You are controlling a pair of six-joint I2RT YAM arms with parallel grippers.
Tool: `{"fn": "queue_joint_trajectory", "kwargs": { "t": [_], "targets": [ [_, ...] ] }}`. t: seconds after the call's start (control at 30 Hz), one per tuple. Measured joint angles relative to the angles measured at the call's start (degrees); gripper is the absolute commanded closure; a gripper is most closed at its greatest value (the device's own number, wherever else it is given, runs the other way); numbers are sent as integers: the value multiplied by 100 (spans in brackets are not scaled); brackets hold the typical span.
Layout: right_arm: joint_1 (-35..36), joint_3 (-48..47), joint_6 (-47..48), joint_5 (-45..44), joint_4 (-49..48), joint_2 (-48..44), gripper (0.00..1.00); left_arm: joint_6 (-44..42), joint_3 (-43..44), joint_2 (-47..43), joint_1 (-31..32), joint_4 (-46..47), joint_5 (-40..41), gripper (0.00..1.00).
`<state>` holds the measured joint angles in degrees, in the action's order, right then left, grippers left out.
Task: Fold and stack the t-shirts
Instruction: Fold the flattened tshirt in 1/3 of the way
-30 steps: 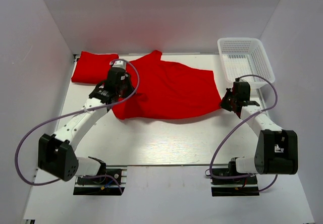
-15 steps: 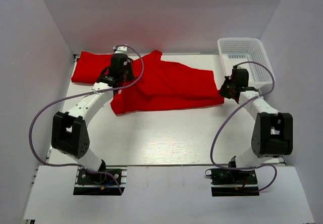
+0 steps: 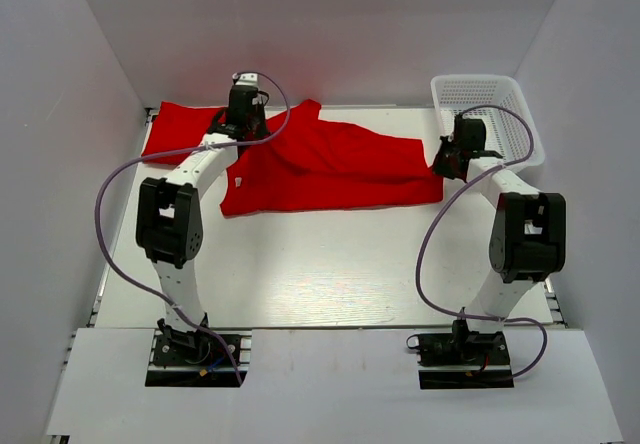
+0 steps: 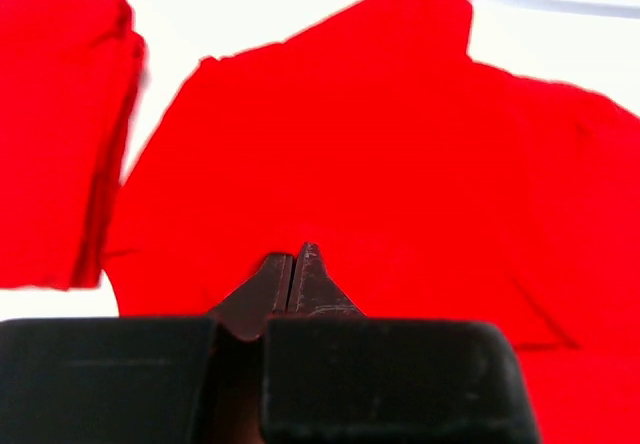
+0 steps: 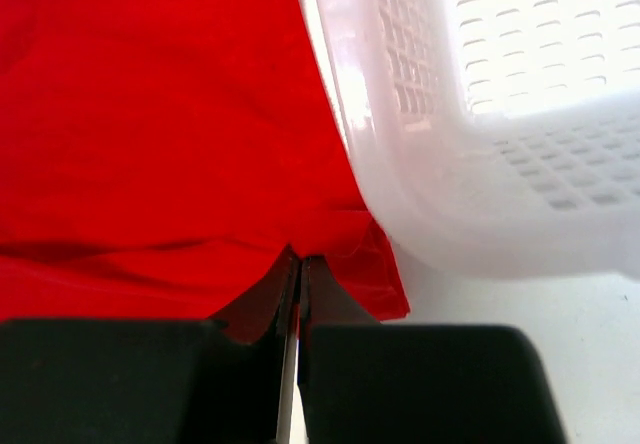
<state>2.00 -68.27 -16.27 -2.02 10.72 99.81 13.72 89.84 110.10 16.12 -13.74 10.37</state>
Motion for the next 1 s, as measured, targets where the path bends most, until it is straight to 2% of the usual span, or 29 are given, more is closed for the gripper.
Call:
{"fn": "queue_joint_trajectory", "kwargs": {
  "t": [0.07, 0.1, 0.13, 0.17, 0.23, 0.27, 0.37, 0.47, 0.7, 0.9, 1.0],
  "targets": [
    [0, -120, 7, -22, 28, 138, 99, 79, 280, 236, -74, -44, 105, 97],
    [0, -175, 11, -22, 55, 201, 85, 107, 422, 376, -105, -94, 127, 52],
    [0, -238, 13, -20, 101, 267, 77, 101, 651, 551, -140, -201, 131, 22],
    [0, -304, 11, -17, 153, 337, 61, 120, 922, 756, -168, -286, 120, 1],
    [0, -479, 0, 33, 282, 468, 44, 168, 1602, 1250, -219, -527, 83, 1],
    [2, -549, 11, 131, 313, 520, 11, 184, 1930, 1473, -240, -647, 70, 1],
    [79, -625, 35, 573, 378, 522, 10, 179, 2647, 1982, -289, -1034, 15, 1],
    [146, -619, 39, 914, 396, 522, 10, 177, 2603, 1963, -306, -1349, -68, 0],
    [319, -409, 94, 1423, 365, 354, 10, 162, 986, 822, -299, -1364, -442, 0],
    [542, -201, 157, 1567, 304, 365, 10, 306, -769, -501, -240, -929, -960, 0],
    [551, -205, 162, 1572, 229, 496, 10, 413, -1427, -737, -219, -691, -1137, 0]
  ]
}}
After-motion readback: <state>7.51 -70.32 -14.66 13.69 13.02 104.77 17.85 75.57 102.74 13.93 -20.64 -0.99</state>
